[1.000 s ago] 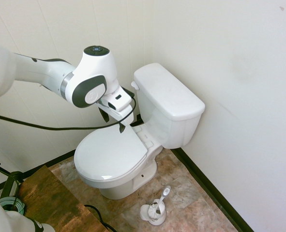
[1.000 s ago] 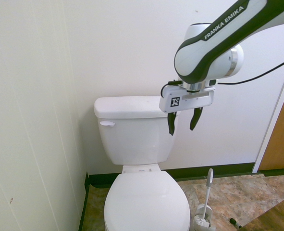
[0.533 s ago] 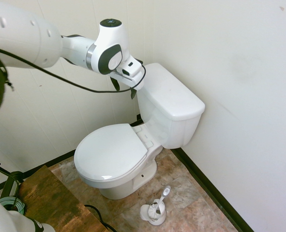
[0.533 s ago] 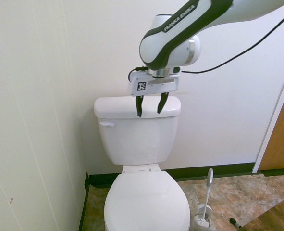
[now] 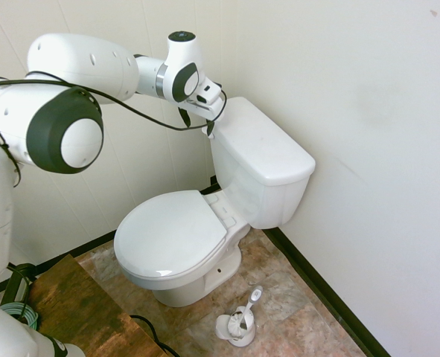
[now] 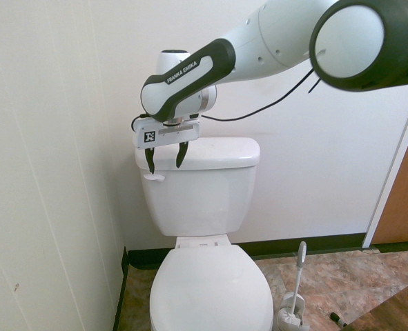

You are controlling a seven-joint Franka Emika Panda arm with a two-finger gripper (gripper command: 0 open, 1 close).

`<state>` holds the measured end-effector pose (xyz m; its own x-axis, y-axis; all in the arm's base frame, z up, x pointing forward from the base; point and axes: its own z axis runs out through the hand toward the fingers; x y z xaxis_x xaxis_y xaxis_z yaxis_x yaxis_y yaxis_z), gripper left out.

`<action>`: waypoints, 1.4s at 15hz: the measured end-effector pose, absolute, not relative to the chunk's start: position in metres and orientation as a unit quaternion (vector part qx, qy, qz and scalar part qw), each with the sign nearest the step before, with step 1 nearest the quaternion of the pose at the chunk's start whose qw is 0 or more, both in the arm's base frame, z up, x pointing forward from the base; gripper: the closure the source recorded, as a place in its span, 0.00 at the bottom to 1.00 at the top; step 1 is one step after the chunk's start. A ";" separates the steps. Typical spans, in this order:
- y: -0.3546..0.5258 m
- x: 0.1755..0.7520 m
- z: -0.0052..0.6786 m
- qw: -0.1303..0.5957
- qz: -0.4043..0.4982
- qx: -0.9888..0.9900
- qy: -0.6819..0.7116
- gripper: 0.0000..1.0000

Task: Flush the toilet

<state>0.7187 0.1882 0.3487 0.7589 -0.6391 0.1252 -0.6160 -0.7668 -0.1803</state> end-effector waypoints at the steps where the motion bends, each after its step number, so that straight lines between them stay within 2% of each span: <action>1: 0.188 0.727 0.344 0.063 -0.090 -0.935 0.337 1.00; 21: 0.204 0.768 0.329 0.097 -0.089 -0.930 0.342 1.00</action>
<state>0.7679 0.2037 0.3290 0.7500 -0.6539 0.0998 -0.6192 -0.7470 -0.2420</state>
